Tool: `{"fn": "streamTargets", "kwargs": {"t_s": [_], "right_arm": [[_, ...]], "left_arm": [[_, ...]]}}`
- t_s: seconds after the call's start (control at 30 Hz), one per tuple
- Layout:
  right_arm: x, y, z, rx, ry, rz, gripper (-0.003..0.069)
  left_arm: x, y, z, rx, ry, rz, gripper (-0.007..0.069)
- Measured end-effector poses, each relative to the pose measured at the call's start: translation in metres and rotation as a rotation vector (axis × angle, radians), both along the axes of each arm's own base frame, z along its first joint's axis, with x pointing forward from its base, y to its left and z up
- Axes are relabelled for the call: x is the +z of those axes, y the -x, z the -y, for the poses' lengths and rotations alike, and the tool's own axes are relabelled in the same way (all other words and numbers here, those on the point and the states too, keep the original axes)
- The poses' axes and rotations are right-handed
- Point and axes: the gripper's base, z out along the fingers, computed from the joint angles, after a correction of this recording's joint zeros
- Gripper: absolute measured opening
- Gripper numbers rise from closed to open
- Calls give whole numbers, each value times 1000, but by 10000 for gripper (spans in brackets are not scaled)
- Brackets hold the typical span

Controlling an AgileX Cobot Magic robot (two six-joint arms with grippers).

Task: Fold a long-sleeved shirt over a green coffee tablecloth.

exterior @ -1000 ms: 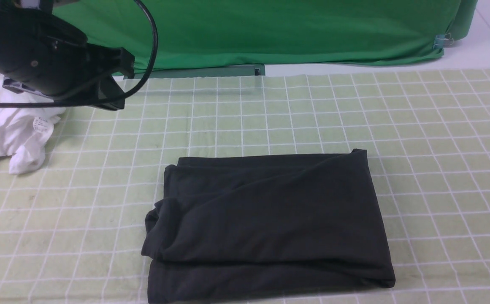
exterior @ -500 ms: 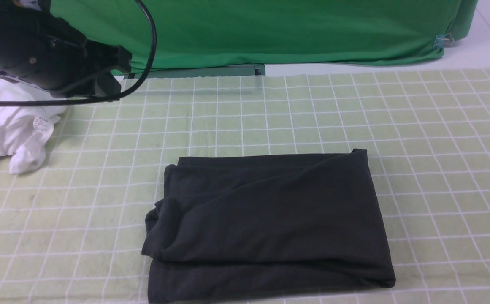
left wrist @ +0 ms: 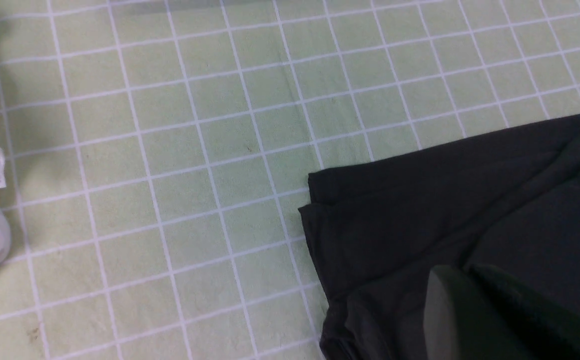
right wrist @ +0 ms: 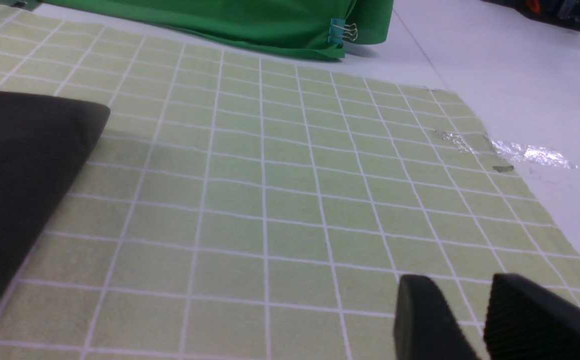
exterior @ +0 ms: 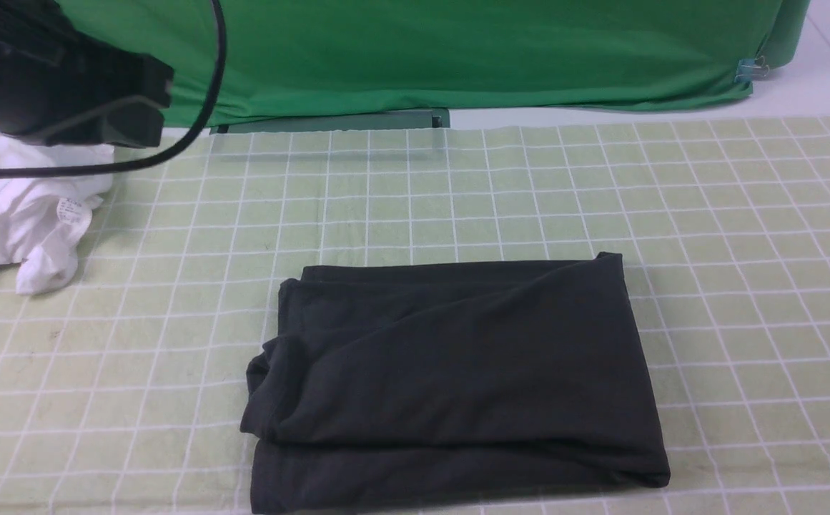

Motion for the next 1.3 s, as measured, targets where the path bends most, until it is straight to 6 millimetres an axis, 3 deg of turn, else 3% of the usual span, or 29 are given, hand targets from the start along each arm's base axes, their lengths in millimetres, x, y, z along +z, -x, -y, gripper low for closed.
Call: {"fn": "streamTargets", "kwargs": {"t_s": [0.03, 0.07, 0.23, 0.37, 0.4, 0.47, 0.5, 0.53, 0.6, 0.63, 0.8, 1.03, 1.3], "right_arm": [[0, 0, 0, 3, 0, 0, 207], [0, 0, 0, 3, 0, 0, 208], [0, 0, 0, 4, 0, 0, 219], [0, 0, 0, 4, 0, 0, 227], [0, 0, 0, 4, 0, 0, 230], [0, 0, 0, 4, 0, 0, 234], [0, 0, 0, 4, 0, 0, 234], [0, 0, 0, 4, 0, 0, 236], [0, 0, 0, 4, 0, 0, 237], [0, 0, 0, 4, 0, 0, 237], [0, 0, 0, 4, 0, 0, 238], [0, 0, 0, 4, 0, 0, 238], [0, 0, 0, 4, 0, 0, 238]], "left_arm": [[12, 21, -1, -14, -3, 10, 16], [13, 23, -1, -14, -2, 17, 16], [31, 88, -3, -30, 27, 127, 16], [13, 129, -3, -28, 87, 186, 16], [1, 151, -2, -21, 138, 245, 17], [-20, 168, -2, -5, 188, 297, 16], [-21, 169, -2, 0, 195, 313, 16], [-39, 183, -3, 21, 236, 375, 16], [-46, 190, -5, 40, 258, 434, 16], [-59, 194, -7, 66, 270, 485, 17], [-76, 201, -14, 133, 296, 649, 17], [-86, 200, -15, 143, 281, 647, 21], [-89, 198, -22, 143, 110, 678, 34]]}}
